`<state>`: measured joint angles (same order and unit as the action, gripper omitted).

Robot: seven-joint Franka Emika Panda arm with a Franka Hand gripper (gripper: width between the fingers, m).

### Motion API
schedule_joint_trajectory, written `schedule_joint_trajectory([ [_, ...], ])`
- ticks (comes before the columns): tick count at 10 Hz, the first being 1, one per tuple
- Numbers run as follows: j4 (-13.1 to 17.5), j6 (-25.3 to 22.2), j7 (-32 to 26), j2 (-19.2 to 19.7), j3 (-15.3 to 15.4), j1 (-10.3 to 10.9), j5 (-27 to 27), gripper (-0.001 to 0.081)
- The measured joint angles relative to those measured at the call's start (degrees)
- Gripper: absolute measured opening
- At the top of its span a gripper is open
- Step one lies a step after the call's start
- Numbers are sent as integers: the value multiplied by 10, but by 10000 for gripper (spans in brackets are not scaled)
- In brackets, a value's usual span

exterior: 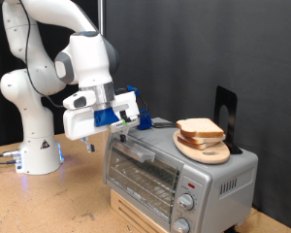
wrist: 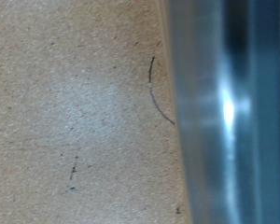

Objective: Make a piece of toast with the oven

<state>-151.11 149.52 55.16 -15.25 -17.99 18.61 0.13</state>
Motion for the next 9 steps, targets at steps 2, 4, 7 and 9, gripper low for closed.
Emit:
schedule_joint_trajectory([
  [2,0,14,0,18,-4,-23,34,808],
  [4,1,23,-1,32,-13,-48,67,808],
  [7,2,43,1,57,-26,-73,102,808],
  [9,11,45,36,81,-26,-95,153,808],
])
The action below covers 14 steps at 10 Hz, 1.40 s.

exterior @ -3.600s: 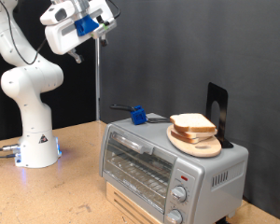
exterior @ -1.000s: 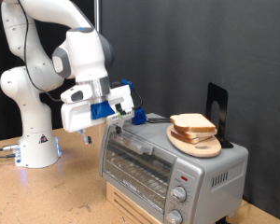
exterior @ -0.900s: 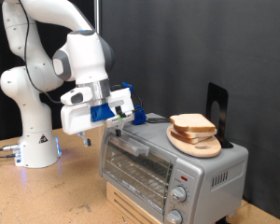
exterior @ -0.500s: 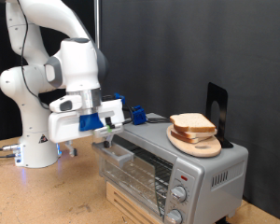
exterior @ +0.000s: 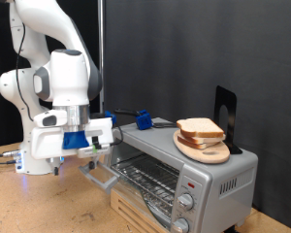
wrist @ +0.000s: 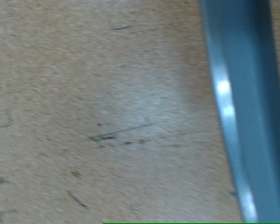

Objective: Make a piece of toast with the oven

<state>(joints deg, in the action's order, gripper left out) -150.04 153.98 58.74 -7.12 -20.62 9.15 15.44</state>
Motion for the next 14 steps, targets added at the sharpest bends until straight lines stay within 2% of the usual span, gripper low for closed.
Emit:
schedule_joint_trajectory([
  [3,25,-13,129,64,-2,-27,105,808],
  [6,60,-21,227,140,-7,-29,141,808],
  [8,86,1,238,191,-8,-29,139,808],
  [9,96,20,227,214,-4,-32,130,808],
  [10,98,44,184,224,11,-42,97,808],
  [11,96,57,113,220,42,-64,35,808],
  [12,93,57,23,208,82,-92,-51,808],
  [13,90,45,-73,188,121,-118,-142,808],
  [14,90,25,-139,168,145,-135,-205,808],
])
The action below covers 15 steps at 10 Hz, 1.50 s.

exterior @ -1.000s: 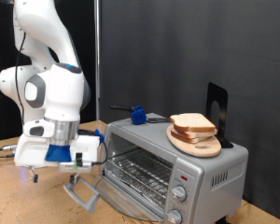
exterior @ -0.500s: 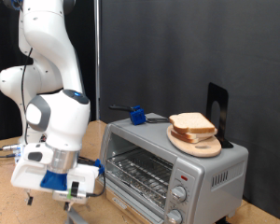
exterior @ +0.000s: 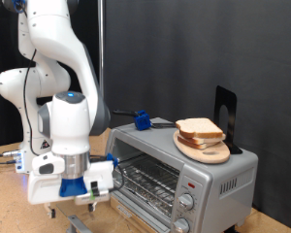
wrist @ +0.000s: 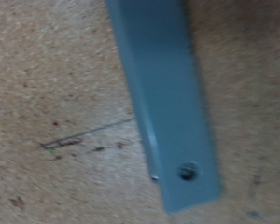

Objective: Make a piece of toast with the oven

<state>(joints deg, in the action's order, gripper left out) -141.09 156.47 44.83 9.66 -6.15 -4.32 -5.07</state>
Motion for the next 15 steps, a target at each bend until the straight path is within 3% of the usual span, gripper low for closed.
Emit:
schedule_joint_trajectory([
  [1,-7,-21,-56,-25,15,-9,-56,808],
  [2,-7,-20,-38,-22,12,-9,-35,808],
  [3,-8,-14,-60,-22,17,-9,-60,808],
  [4,-8,-18,-135,-30,30,-11,-136,808],
  [6,-8,-72,-318,-72,44,-12,-310,808],
  [7,-8,-106,-375,-96,44,-12,-362,808],
  [9,-9,-156,-414,-141,39,-12,-408,808],
  [12,-23,-197,-413,-206,34,-12,-422,808],
  [13,-22,-197,-414,-204,34,-12,-422,808],
  [14,-19,-207,-455,-205,34,-8,-454,808],
  [15,-9,-250,-499,-211,34,-3,-468,808],
])
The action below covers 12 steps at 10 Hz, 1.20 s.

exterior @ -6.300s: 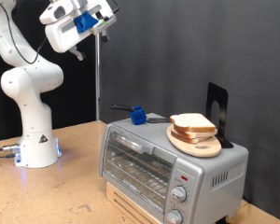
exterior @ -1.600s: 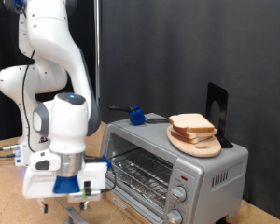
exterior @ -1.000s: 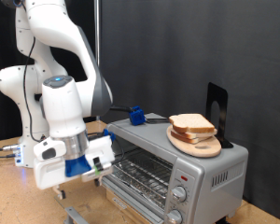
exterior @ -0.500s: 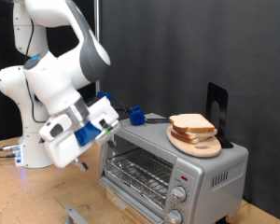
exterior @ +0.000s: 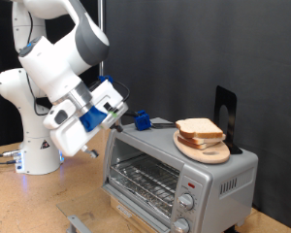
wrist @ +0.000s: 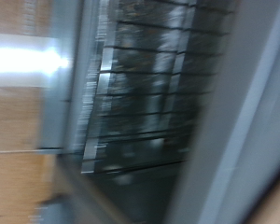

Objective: Make a piece of toast with the oven

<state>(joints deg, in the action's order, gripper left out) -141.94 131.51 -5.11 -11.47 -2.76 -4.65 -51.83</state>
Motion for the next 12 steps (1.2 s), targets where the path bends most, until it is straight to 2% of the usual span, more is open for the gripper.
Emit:
schedule_joint_trajectory([
  [2,20,-83,-68,-23,0,7,-3,808],
  [4,28,-110,-87,-50,13,14,16,808],
  [6,42,-128,-25,-76,53,14,163,808],
  [7,49,-140,2,-82,70,6,219,808],
  [8,47,-140,-7,-82,68,7,193,808],
  [9,51,-163,-47,-81,65,10,185,808],
  [11,76,-216,-127,-87,70,33,191,808],
  [12,87,-226,-154,-95,79,42,215,808],
])
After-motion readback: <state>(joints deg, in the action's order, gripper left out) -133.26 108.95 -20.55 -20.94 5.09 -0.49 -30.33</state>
